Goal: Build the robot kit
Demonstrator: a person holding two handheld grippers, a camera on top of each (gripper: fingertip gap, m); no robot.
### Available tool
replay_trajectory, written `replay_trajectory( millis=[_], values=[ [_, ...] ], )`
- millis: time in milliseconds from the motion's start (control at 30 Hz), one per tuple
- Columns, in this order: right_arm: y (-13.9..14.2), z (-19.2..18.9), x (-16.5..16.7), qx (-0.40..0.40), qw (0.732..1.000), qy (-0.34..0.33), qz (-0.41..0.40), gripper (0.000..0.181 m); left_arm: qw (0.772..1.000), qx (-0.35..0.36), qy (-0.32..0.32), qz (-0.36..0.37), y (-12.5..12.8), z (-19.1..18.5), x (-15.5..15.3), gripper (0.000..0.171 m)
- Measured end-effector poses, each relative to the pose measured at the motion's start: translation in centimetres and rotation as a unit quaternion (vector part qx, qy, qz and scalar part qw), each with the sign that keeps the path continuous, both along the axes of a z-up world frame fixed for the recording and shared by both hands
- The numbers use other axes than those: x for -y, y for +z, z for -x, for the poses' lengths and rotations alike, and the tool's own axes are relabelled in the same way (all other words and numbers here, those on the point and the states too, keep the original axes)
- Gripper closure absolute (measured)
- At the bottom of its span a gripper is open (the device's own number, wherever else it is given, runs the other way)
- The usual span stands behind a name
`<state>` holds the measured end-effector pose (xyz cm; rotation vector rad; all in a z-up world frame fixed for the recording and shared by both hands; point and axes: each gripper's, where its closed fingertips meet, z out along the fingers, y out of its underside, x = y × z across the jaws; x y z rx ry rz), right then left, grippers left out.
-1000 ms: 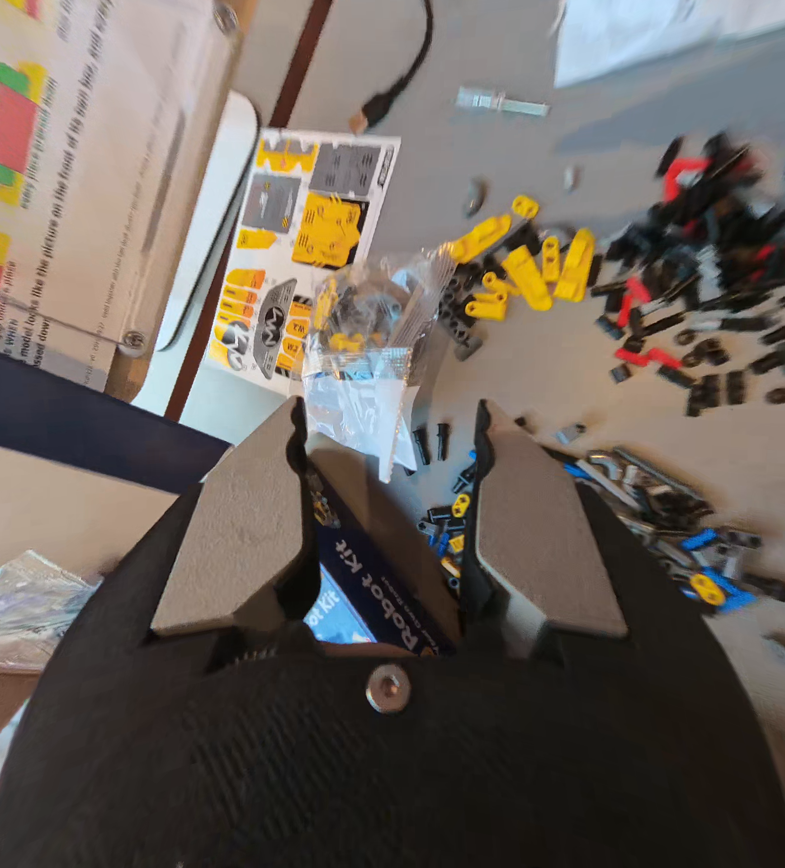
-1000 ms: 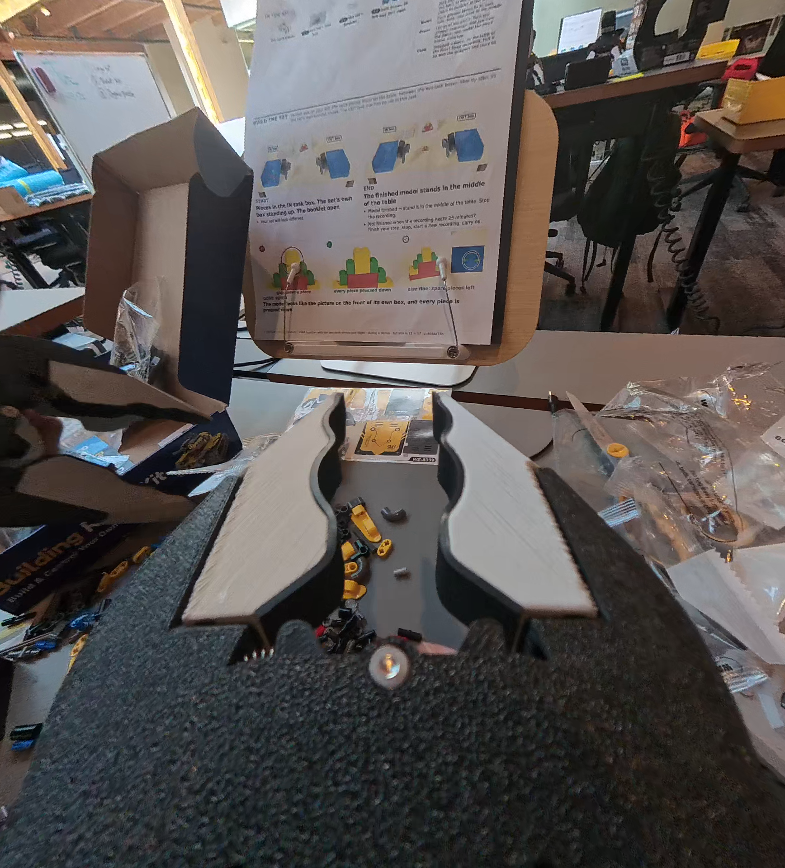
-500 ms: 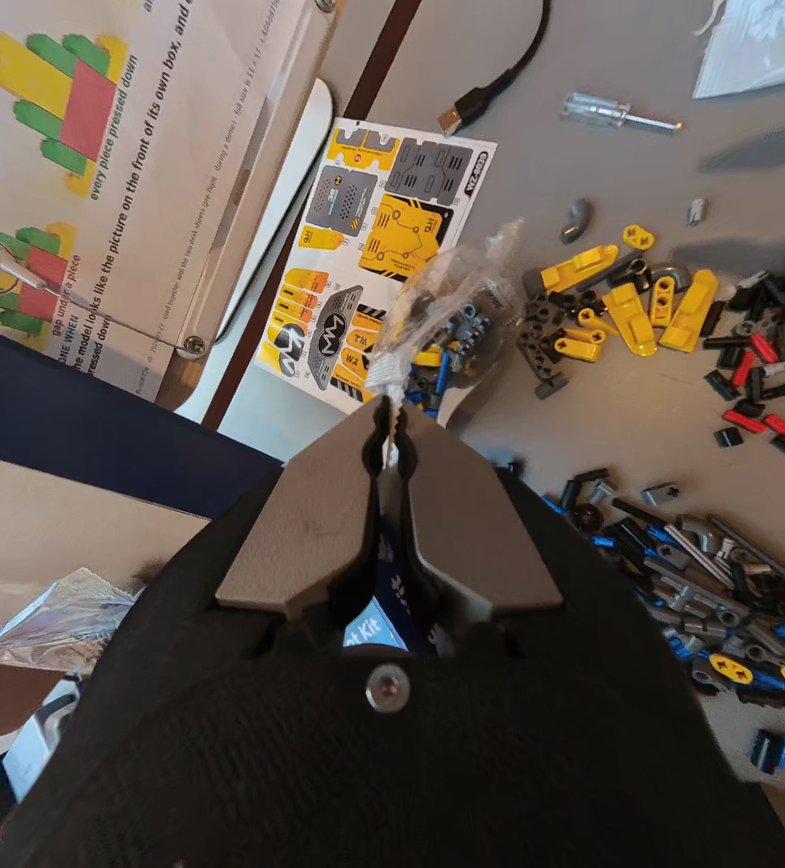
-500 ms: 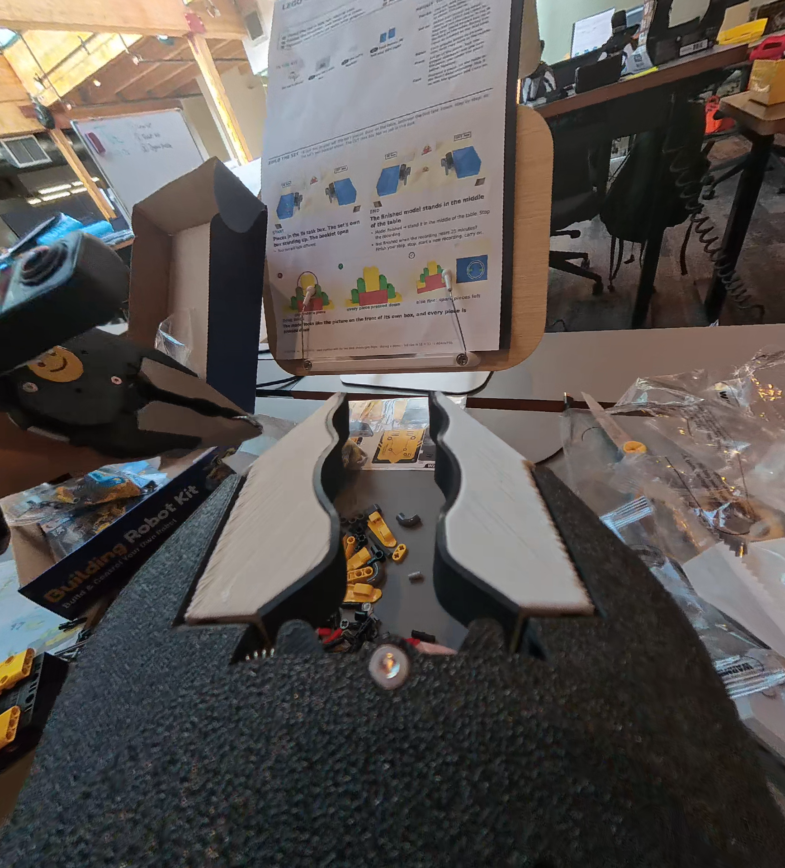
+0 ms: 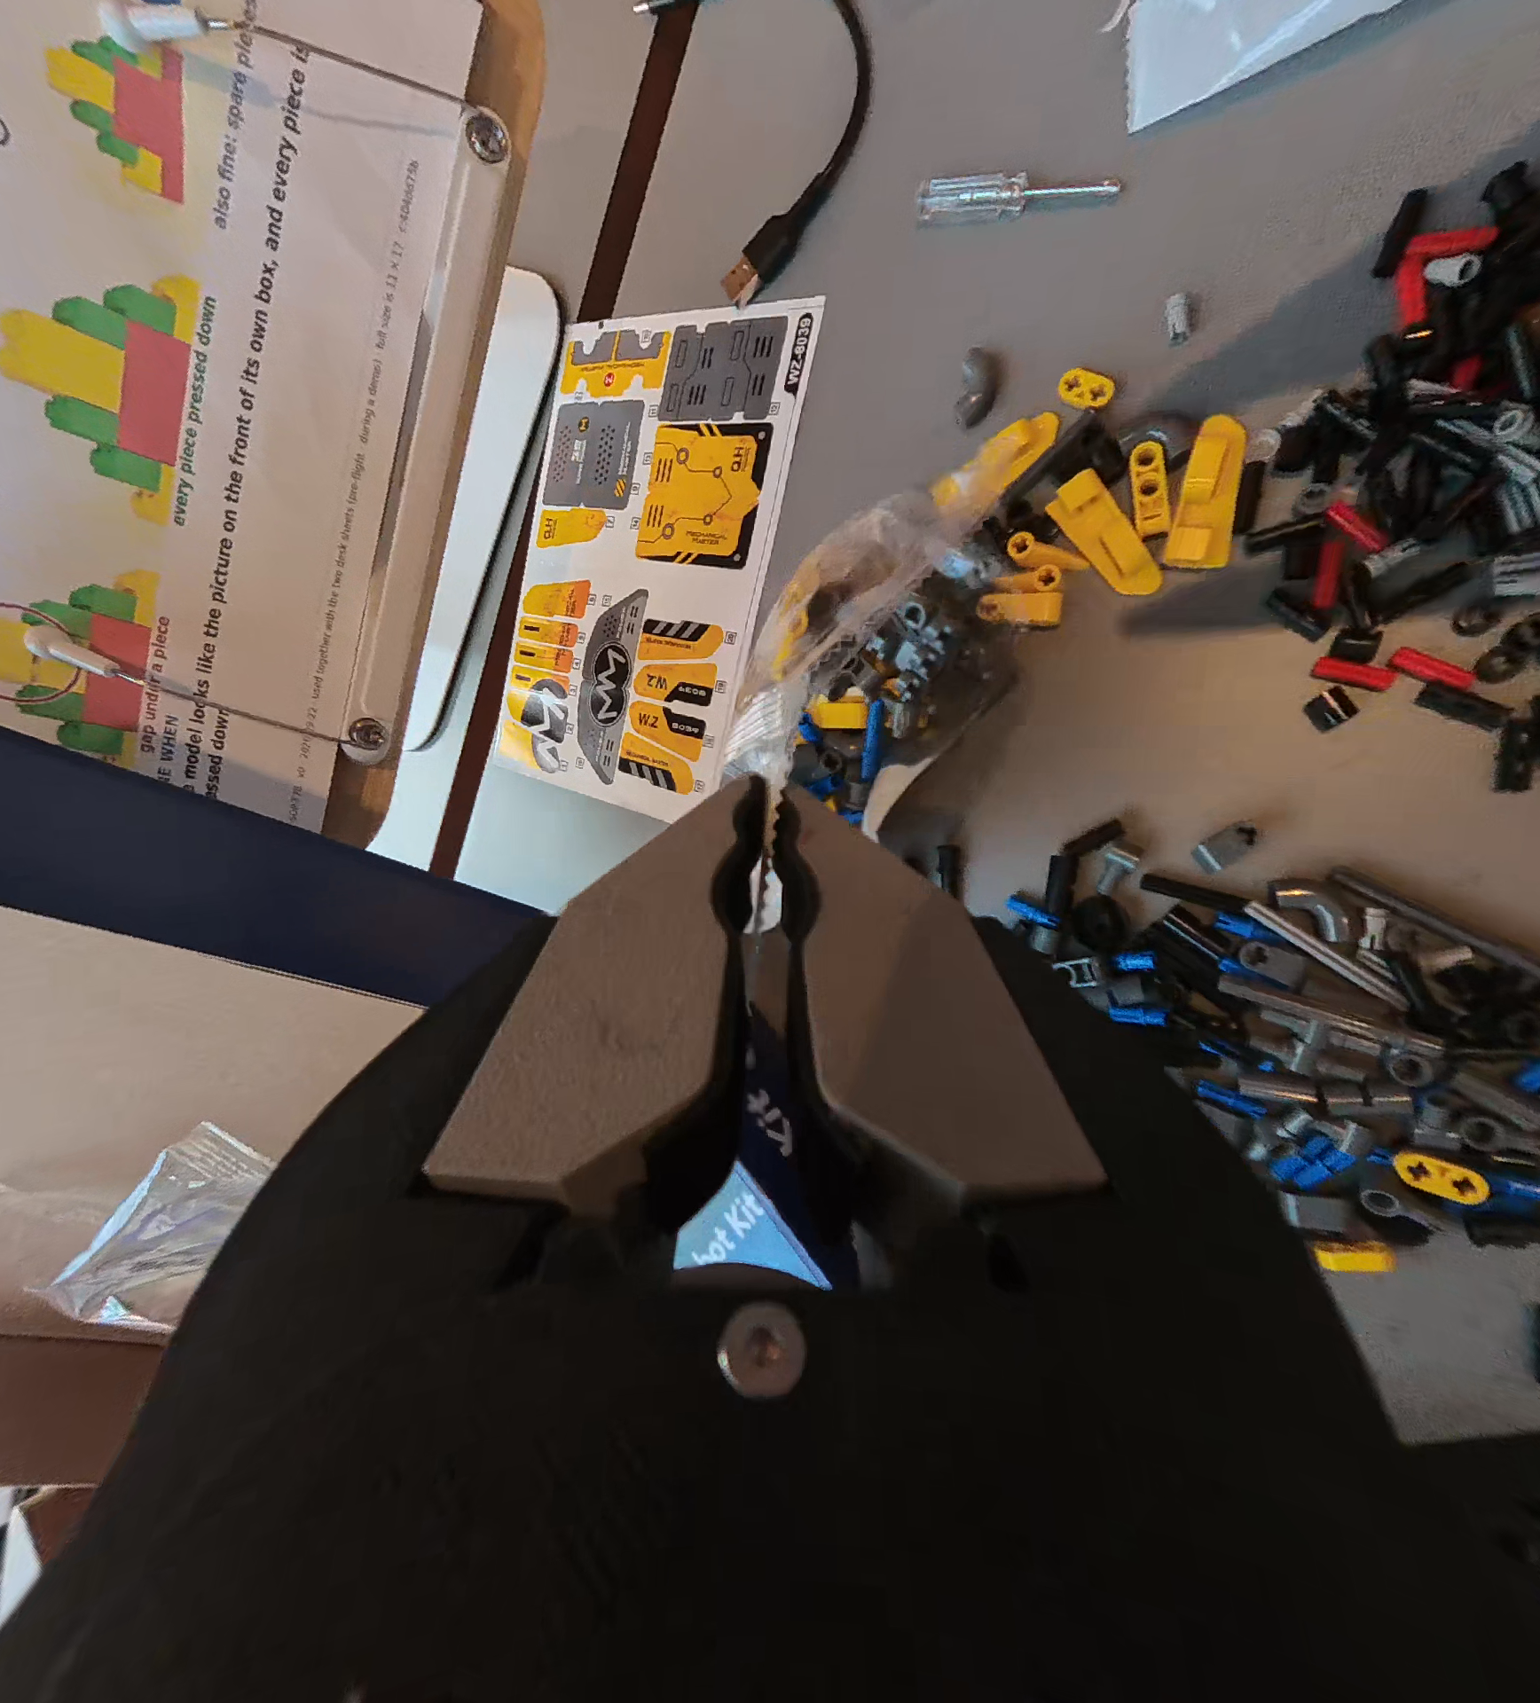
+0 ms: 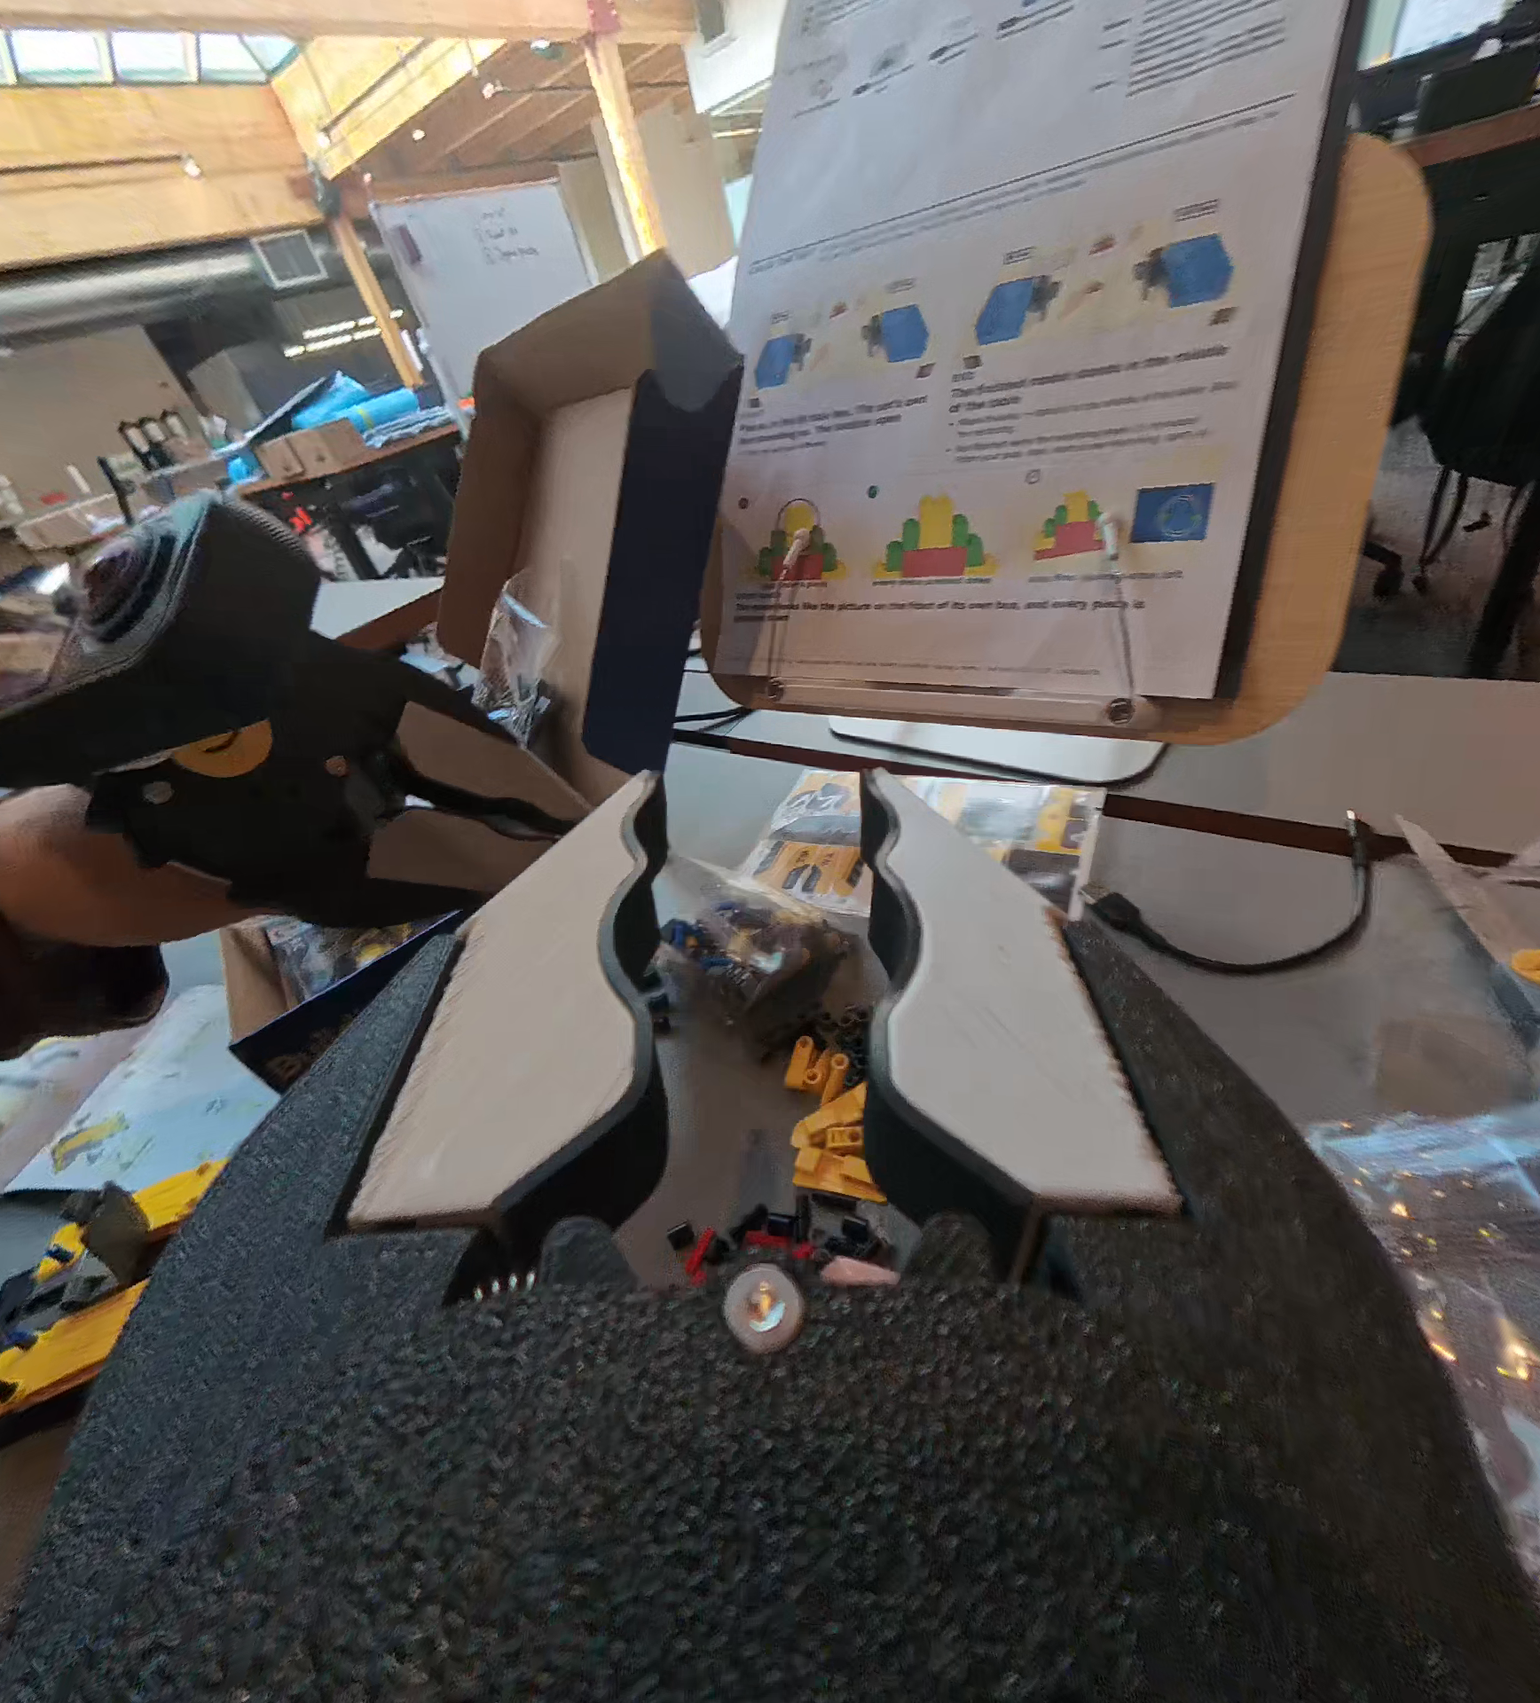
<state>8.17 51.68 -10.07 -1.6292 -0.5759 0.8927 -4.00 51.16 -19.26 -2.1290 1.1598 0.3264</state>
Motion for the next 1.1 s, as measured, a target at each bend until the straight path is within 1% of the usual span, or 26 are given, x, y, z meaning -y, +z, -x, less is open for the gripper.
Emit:
replay_trajectory(
  millis=[133, 300, 367, 500, 733, 933, 1000, 1100],
  values=[
    [-1.2, 3.5, 2.1, 0.052, 0.998, 0.04, -0.018, 0.14, 0.999, -0.006, -0.023, -0.046, 1.4, -0.6, -0.4, 0.171],
    [-1.9, 4.6, 2.8, 0.058, 0.997, 0.058, -0.01, 0.139, 0.993, -0.028, -0.068, -0.088, 3.5, -1.6, 0.4, 0.171],
    [-2.0, 4.7, 2.8, 0.054, 0.997, 0.061, -0.006, 0.139, 0.992, -0.037, -0.084, -0.09, 3.5, -1.9, 0.9, 0.171],
    [-2.4, 5.3, 3.2, 0.066, 0.996, 0.065, -0.008, 0.139, 0.99, -0.056, -0.09, -0.088, 2.9, -1.7, 1.0, 0.171],
    [-2.9, 5.8, 3.4, 0.081, 0.995, 0.064, -0.012, 0.139, 0.992, -0.049, -0.064, -0.1, 3.6, -1.3, -0.2, 0.171],
    [-2.5, 5.4, 3.3, 0.074, 0.996, 0.057, -0.014, 0.139, 0.992, -0.023, -0.003, -0.121, 5.0, 0.0, -2.5, 0.171],
    [-2.4, 5.4, 3.4, 0.072, 0.996, 0.056, -0.015, 0.14, 0.993, -0.019, 0.013, -0.119, 4.5, 0.3, -3.0, 0.171],
    [-2.2, 5.5, 3.6, 0.07, 0.996, 0.058, -0.017, 0.14, 0.994, -0.023, 0.027, -0.103, 3.0, 0.7, -3.5, 0.171]
  ],
)
